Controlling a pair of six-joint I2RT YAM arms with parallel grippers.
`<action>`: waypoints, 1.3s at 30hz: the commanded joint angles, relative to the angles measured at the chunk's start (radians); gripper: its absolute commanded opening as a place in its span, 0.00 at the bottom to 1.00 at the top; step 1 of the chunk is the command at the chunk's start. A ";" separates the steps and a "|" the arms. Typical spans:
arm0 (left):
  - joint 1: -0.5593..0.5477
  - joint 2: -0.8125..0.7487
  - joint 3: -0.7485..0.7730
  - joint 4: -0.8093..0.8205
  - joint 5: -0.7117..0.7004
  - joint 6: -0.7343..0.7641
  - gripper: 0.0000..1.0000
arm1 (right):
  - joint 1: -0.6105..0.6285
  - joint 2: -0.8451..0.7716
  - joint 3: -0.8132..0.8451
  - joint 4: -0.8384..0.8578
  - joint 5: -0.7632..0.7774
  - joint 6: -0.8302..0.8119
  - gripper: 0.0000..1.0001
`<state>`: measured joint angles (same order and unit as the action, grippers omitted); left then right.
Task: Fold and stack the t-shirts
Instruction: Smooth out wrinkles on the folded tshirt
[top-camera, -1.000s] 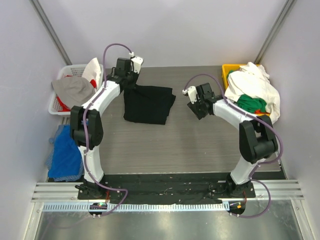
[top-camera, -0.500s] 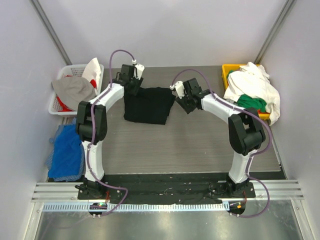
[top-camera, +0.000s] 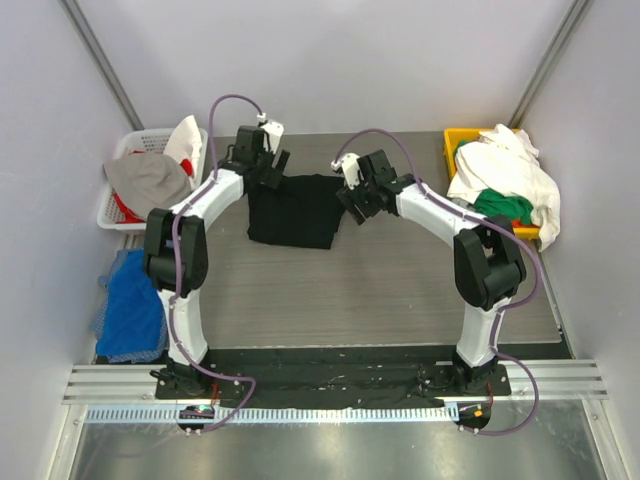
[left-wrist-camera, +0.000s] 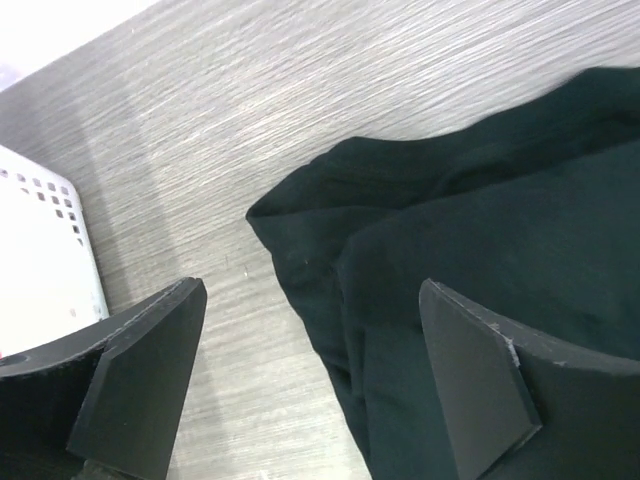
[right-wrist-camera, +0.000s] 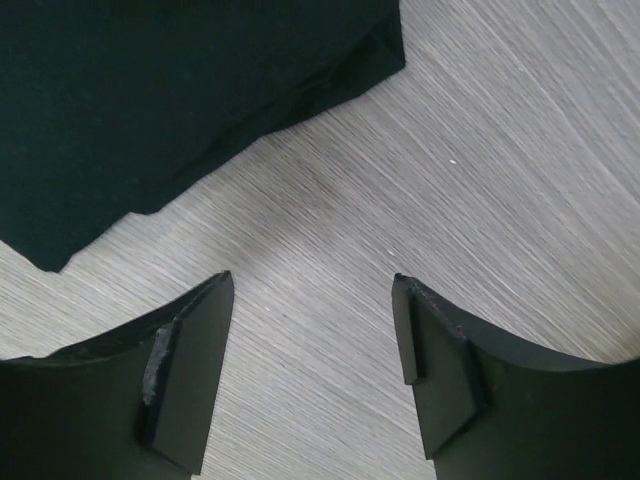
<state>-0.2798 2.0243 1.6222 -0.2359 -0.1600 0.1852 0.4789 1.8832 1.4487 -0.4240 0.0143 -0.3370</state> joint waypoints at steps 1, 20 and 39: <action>0.005 -0.133 -0.048 0.049 0.091 -0.038 0.96 | -0.002 0.028 0.055 0.048 -0.068 0.078 0.73; 0.004 -0.003 -0.026 0.026 0.237 -0.052 0.99 | -0.122 0.177 0.093 0.156 -0.435 0.401 0.81; 0.001 0.247 0.183 0.083 0.111 0.048 0.99 | -0.125 0.177 0.048 0.186 -0.479 0.409 0.81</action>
<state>-0.2810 2.2517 1.7592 -0.2234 0.0109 0.1844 0.3515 2.0712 1.4963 -0.2913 -0.4187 0.0471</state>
